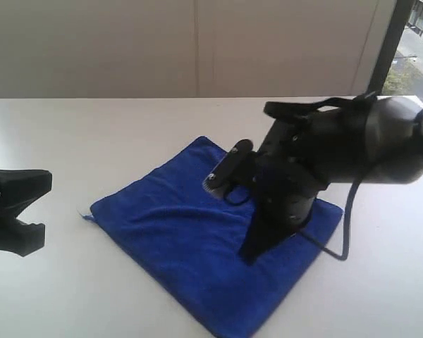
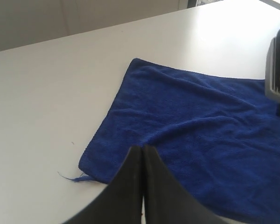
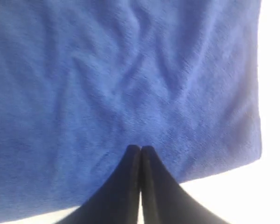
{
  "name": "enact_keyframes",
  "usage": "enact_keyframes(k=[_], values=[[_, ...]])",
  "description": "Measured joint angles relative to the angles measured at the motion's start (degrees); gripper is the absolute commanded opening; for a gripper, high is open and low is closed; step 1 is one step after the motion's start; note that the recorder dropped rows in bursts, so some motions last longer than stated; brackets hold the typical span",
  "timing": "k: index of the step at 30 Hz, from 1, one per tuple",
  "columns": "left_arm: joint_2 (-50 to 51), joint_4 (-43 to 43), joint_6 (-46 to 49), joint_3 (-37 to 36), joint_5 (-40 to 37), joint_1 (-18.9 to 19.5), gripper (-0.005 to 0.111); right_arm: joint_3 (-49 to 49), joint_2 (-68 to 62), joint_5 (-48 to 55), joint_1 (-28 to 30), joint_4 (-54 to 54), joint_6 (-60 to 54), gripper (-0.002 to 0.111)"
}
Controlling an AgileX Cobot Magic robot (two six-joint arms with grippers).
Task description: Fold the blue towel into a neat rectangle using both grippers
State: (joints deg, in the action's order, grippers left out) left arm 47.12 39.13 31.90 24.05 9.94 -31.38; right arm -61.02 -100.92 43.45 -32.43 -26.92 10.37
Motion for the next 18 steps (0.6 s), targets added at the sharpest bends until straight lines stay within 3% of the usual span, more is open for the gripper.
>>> enact_keyframes(k=[6, 18], values=[[0.0, 0.0, 0.0, 0.0, -0.1, 0.0, 0.0, 0.0, -2.38, -0.1, 7.32, 7.59, -8.74, 0.0], [0.0, 0.0, 0.0, 0.0, -0.1, 0.0, 0.0, 0.49, -6.8, -0.65, 7.86, 25.41, -23.58, 0.0]])
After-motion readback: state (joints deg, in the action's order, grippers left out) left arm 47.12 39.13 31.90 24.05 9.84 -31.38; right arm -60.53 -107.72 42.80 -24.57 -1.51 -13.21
